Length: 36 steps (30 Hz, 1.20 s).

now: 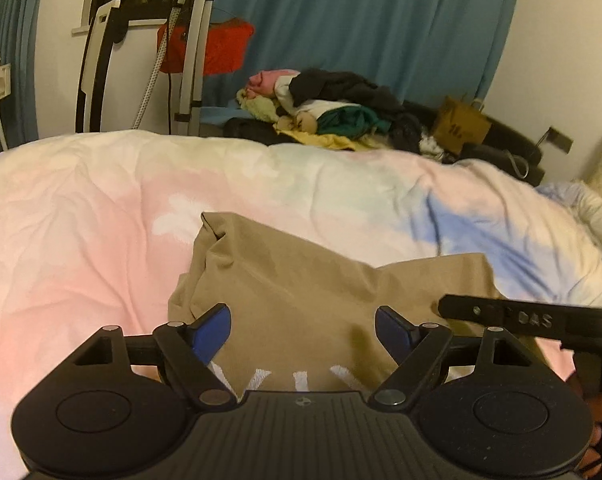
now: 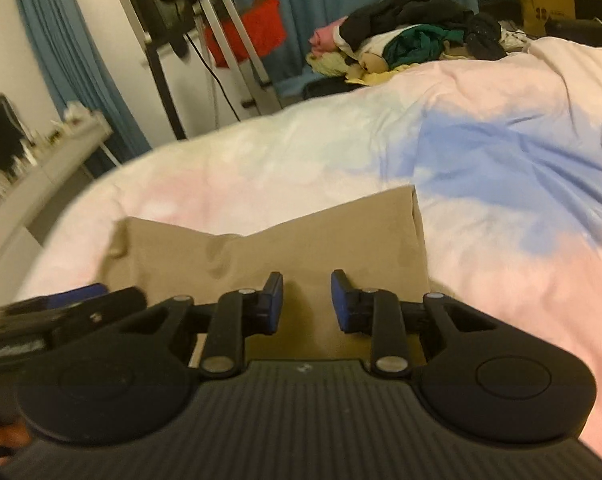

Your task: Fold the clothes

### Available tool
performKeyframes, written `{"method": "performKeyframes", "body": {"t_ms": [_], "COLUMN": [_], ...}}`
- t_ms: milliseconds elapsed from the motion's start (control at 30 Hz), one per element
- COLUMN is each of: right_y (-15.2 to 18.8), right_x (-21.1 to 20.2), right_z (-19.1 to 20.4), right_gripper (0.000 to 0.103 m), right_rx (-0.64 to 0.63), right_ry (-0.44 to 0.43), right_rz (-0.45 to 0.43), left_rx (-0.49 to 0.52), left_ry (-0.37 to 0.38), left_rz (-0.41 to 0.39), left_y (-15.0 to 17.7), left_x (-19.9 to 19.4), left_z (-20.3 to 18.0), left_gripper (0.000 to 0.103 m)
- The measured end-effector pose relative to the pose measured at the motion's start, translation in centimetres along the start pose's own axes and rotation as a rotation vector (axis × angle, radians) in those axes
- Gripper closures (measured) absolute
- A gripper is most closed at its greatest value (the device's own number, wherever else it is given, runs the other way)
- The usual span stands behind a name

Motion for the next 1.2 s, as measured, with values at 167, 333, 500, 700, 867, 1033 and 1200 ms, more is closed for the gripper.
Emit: {"method": "performKeyframes", "body": {"t_ms": [167, 333, 500, 700, 867, 1033, 1200], "right_y": [1.1, 1.7, 2.7, 5.6, 6.7, 6.7, 6.8], "right_x": [-0.1, -4.5, -8.5, -8.2, -7.1, -7.0, -6.7], "right_z": [0.1, 1.4, 2.7, 3.1, 3.1, 2.7, 3.0], "right_gripper": [0.074, 0.073, 0.073, 0.074, 0.074, 0.074, 0.073], "right_rx": [-0.016, -0.047, -0.080, -0.097, -0.110, -0.078, -0.057], "right_ry": [0.014, 0.000, -0.015, 0.031, 0.055, 0.055, 0.071], "right_rz": [0.009, -0.036, -0.065, 0.004, 0.042, 0.041, 0.033], "left_rx": [0.096, 0.086, 0.033, 0.004, -0.098, -0.312, -0.584], "left_ry": [-0.045, 0.000, 0.024, -0.018, 0.030, 0.210, 0.260], "left_rz": [-0.019, -0.023, -0.002, 0.066, 0.088, 0.136, 0.253], "left_y": [1.1, 1.8, 3.5, 5.5, 6.0, 7.2, 9.0], "left_x": [0.6, -1.8, -6.2, -7.6, -10.0, -12.5, -8.3], "left_z": [-1.2, -2.1, -2.4, -2.4, -2.0, -1.5, 0.6], "left_gripper": [0.020, 0.022, 0.022, 0.023, 0.023, 0.021, 0.032]}}
Point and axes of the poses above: each gripper's, at about its wrist camera, not at the fingertips, and x roughly the way its jaws point, z to its left, y to its underside, the point moved 7 cm from there along x, roughly the way its jaws point, and after that the axes turned 5 degrees about -x, right-handed, at the moved point
